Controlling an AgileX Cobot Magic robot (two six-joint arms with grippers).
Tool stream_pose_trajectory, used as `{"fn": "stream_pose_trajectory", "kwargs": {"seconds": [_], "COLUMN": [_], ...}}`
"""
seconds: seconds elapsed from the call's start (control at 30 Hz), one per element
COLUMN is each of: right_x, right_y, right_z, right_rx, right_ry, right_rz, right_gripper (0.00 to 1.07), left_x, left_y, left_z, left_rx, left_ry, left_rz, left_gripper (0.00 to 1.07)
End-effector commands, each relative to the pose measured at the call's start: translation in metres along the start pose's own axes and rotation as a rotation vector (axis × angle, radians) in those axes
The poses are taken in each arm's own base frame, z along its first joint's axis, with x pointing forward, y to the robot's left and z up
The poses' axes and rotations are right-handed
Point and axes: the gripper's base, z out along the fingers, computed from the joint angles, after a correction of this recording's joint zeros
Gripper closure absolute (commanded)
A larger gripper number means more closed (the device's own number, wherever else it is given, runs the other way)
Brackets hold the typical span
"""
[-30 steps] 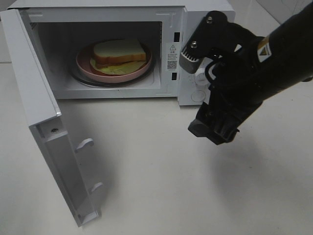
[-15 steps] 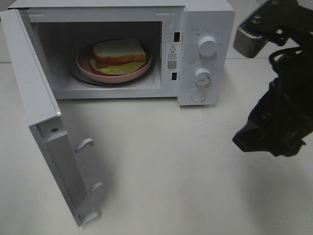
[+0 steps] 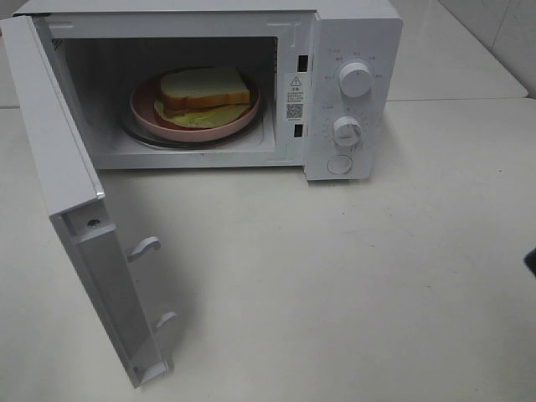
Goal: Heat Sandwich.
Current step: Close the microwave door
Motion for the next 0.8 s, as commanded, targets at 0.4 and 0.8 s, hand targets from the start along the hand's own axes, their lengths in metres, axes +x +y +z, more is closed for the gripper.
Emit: {"fn": "stream_pose_trajectory", "kwargs": {"seconds": [0.4,0.8], "right_x": [0.059,0.111], "right_y": [-0.012,0.002], "right_z": [-0.050,-0.017], "right_rx": [0.208,0.332], "right_ry": [-0.162,-0.245], "right_rz": [0.336,0.511], "right_gripper": [0.31,0.31], "left_x": [0.002,0.002], "left_y": [0.000,0.000], "left_z": [-0.003,-0.003], "left_rx": [0.006,0.006], "left_ry": [-0.028,-0.028], "left_rz": [0.000,0.000], "left_gripper": [0.10,0.10]}}
